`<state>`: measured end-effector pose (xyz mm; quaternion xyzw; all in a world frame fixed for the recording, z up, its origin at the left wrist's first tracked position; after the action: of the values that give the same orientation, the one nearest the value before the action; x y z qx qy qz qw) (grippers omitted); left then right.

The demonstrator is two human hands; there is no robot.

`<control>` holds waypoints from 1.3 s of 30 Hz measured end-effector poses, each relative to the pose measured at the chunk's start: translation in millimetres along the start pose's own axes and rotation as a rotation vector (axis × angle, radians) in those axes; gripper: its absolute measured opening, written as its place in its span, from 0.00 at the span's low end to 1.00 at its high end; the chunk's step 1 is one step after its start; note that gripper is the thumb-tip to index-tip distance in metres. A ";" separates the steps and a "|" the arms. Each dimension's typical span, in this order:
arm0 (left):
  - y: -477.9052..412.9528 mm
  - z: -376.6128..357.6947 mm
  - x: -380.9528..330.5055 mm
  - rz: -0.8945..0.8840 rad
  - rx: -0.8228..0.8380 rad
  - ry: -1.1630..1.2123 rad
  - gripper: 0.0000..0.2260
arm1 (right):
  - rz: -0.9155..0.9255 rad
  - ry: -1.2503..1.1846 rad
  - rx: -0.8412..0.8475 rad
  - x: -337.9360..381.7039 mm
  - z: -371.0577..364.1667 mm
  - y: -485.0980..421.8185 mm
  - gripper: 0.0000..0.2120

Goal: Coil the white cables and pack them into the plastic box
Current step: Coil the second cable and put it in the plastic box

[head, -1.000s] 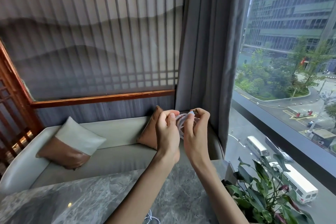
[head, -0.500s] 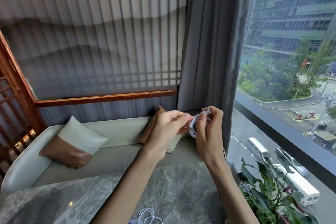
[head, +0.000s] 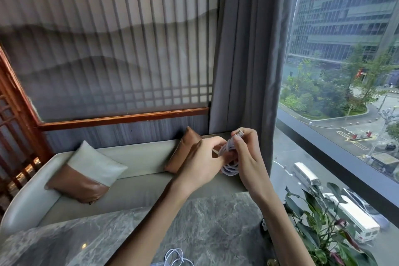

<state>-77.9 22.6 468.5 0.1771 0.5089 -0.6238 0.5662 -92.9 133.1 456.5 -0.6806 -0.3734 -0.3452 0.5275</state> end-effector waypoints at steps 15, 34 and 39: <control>6.0 -9.5 18.6 0.231 -0.118 0.308 0.07 | 0.047 -0.163 -0.134 -9.3 0.0 5.0 0.05; 23.9 -2.9 17.5 0.357 0.164 0.701 0.14 | -0.355 -0.286 -0.013 -13.8 -12.5 5.7 0.08; 33.6 -12.5 9.4 0.448 0.358 0.921 0.11 | -0.368 -0.417 0.084 -2.6 -18.3 1.4 0.07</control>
<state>-55.4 33.5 441.1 0.6298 0.5400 -0.4226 0.3649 -94.4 114.7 457.4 -0.6352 -0.6050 -0.2720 0.3956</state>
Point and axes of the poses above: each hand's wrist, its own y-axis away from the middle knuckle, its own z-axis out of the back of the hand, x = y × z, the point moved 9 cm from there along -y, towards the middle knuckle, and after that the axes turned 15 degrees about -x, right-handed, at the moved point
